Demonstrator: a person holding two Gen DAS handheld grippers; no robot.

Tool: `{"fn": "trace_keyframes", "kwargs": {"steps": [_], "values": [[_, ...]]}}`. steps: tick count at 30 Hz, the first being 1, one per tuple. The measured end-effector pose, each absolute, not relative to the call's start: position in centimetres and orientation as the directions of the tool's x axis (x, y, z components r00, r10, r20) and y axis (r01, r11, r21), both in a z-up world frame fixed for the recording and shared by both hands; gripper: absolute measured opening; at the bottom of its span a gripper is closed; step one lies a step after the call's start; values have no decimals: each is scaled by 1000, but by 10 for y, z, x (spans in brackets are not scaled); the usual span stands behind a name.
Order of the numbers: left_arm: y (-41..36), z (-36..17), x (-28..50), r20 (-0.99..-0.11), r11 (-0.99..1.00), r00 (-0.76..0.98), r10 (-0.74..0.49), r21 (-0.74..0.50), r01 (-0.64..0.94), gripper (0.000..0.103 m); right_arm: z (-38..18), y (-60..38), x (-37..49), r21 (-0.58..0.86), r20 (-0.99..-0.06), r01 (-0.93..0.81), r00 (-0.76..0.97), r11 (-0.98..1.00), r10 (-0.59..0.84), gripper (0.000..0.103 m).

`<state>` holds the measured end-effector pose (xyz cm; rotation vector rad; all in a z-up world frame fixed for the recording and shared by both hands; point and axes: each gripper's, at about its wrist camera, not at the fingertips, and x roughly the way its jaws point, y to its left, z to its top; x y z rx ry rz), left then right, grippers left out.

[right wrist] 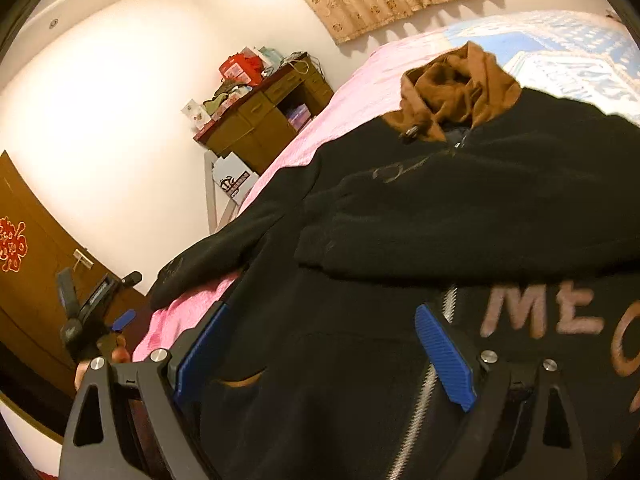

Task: Fold large clothes
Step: 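Grasp the other sleeve cuff with the left gripper and lift it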

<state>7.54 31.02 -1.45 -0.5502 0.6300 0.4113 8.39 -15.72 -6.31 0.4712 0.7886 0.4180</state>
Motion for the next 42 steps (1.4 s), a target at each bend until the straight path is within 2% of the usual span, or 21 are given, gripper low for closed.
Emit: {"fn": "trace_keyframes", "kwargs": {"steps": [4, 8, 13, 16, 19, 20, 22, 23, 24, 27, 33, 38, 42], "values": [[346, -25, 81, -653, 687, 706, 276, -380, -620, 103, -63, -147, 72, 538, -579, -195, 622, 820, 528, 93], [357, -44, 109, -680, 645, 701, 214, -441, -624, 103, -61, -150, 64, 532, -586, -183, 625, 827, 516, 93], [361, -79, 142, -729, 581, 676, 109, -504, -638, 89, -55, -165, 54, 546, -582, -137, 648, 827, 492, 93], [359, -84, 142, -729, 566, 673, 126, -504, -652, 82, -54, -175, 47, 552, -582, -109, 659, 826, 476, 93], [354, -84, 138, -734, 573, 663, 148, -483, -663, 67, -55, -184, 43, 563, -584, -78, 668, 823, 462, 93], [355, -86, 136, -736, 568, 659, 153, -481, -668, 57, -57, -186, 43, 568, -584, -69, 668, 820, 461, 93], [356, -87, 135, -728, 562, 666, 161, -487, -668, 46, -61, -190, 44, 581, -588, -50, 664, 812, 461, 93], [359, -87, 131, -724, 564, 670, 162, -489, -665, 34, -62, -190, 44, 585, -589, -45, 663, 810, 462, 93], [358, -86, 131, -716, 574, 678, 165, -489, -657, 27, -63, -190, 44, 589, -590, -42, 660, 807, 464, 93], [356, -77, 132, -715, 610, 674, 189, -452, -651, 20, -63, -189, 43, 587, -591, -42, 660, 809, 464, 93], [334, -37, 124, -655, 667, 683, 323, -355, -655, 20, -63, -198, 37, 609, -574, -26, 675, 793, 463, 93], [321, -15, 118, -589, 702, 713, 381, -317, -637, 20, -70, -211, 35, 631, -575, 10, 677, 776, 459, 93], [338, -23, 112, -572, 696, 747, 339, -382, -608, 24, -75, -215, 34, 638, -580, 26, 674, 769, 458, 93]]}}
